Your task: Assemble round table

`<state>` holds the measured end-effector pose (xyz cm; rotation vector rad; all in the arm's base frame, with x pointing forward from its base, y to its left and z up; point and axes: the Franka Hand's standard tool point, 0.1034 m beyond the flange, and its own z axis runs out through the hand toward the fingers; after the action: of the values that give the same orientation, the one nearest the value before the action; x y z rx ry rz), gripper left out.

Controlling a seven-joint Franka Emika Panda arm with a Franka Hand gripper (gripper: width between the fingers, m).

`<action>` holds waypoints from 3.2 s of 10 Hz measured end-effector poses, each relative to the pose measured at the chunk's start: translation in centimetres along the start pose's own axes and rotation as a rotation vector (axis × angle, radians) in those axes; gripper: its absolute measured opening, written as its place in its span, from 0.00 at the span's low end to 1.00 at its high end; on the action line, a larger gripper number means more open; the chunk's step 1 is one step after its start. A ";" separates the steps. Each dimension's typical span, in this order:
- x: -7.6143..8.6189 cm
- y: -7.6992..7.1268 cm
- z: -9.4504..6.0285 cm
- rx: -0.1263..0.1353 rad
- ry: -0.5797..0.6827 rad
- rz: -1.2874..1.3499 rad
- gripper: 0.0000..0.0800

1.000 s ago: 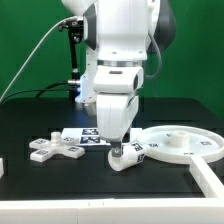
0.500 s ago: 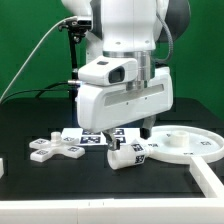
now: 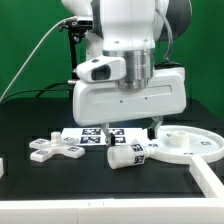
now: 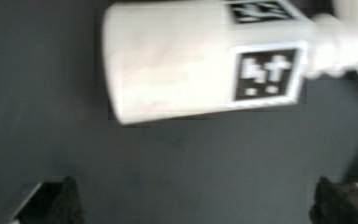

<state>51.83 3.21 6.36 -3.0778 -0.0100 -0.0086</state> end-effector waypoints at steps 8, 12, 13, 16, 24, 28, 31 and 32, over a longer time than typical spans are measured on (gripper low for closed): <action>0.9 1.0 -0.1 0.138 0.008 0.861 0.81; -0.3 0.9 1.2 0.170 -0.017 1.102 0.81; -0.4 0.9 1.3 0.170 -0.018 1.102 0.81; -2.2 1.6 2.1 0.173 -0.090 1.135 0.81; -3.4 1.1 5.2 0.131 -0.088 1.114 0.51; -3.7 1.2 5.1 0.129 -0.086 1.049 0.51; -5.8 2.7 2.9 0.135 -0.094 0.843 0.51; -6.4 2.4 2.2 0.130 -0.092 0.777 0.51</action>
Offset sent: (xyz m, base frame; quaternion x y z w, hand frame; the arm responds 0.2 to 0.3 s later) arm 0.0000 0.0000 0.0000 0.0000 0.0000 0.1938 0.9810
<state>45.44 0.90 4.02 -2.7335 1.1084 0.1620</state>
